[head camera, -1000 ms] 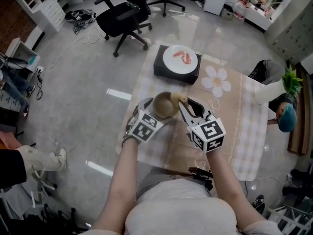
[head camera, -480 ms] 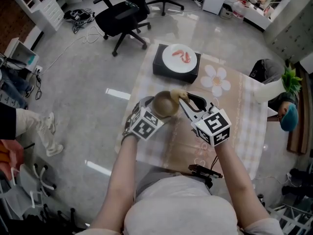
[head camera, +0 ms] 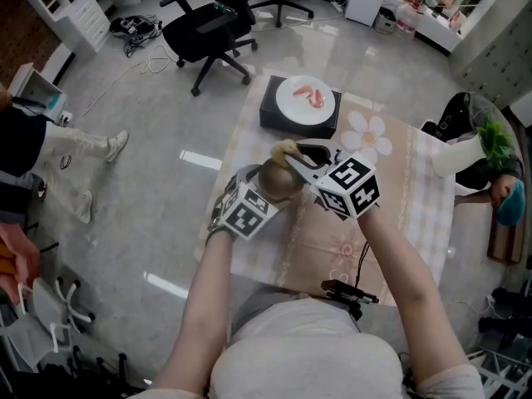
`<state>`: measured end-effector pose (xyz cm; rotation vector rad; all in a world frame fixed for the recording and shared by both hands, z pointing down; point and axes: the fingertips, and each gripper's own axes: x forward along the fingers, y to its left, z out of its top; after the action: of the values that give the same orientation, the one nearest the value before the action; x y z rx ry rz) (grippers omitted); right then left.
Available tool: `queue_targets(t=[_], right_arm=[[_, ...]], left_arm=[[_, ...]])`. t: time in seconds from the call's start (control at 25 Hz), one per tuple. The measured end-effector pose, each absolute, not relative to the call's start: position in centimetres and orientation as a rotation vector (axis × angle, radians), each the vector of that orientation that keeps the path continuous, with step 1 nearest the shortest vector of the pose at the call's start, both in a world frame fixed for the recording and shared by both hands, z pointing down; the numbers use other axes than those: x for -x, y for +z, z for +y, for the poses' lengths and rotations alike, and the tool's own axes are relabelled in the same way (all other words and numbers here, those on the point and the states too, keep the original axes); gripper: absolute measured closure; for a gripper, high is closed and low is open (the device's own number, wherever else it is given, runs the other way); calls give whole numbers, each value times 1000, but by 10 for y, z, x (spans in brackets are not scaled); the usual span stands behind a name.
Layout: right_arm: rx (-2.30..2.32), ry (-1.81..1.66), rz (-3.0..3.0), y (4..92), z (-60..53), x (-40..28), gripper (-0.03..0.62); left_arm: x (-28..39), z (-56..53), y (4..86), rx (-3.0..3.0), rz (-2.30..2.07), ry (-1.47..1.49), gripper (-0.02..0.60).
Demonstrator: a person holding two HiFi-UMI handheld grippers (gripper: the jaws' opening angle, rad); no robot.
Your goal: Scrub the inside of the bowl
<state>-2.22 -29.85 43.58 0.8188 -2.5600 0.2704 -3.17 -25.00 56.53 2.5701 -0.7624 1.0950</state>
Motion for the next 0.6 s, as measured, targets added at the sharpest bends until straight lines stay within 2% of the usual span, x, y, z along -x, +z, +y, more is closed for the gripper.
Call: queue_targets(t=[0.6], right_arm=[[-654,271,-2461,483,-303,50,503]], left_arm=[[30,-249,565,-2572,-750,1095,146]])
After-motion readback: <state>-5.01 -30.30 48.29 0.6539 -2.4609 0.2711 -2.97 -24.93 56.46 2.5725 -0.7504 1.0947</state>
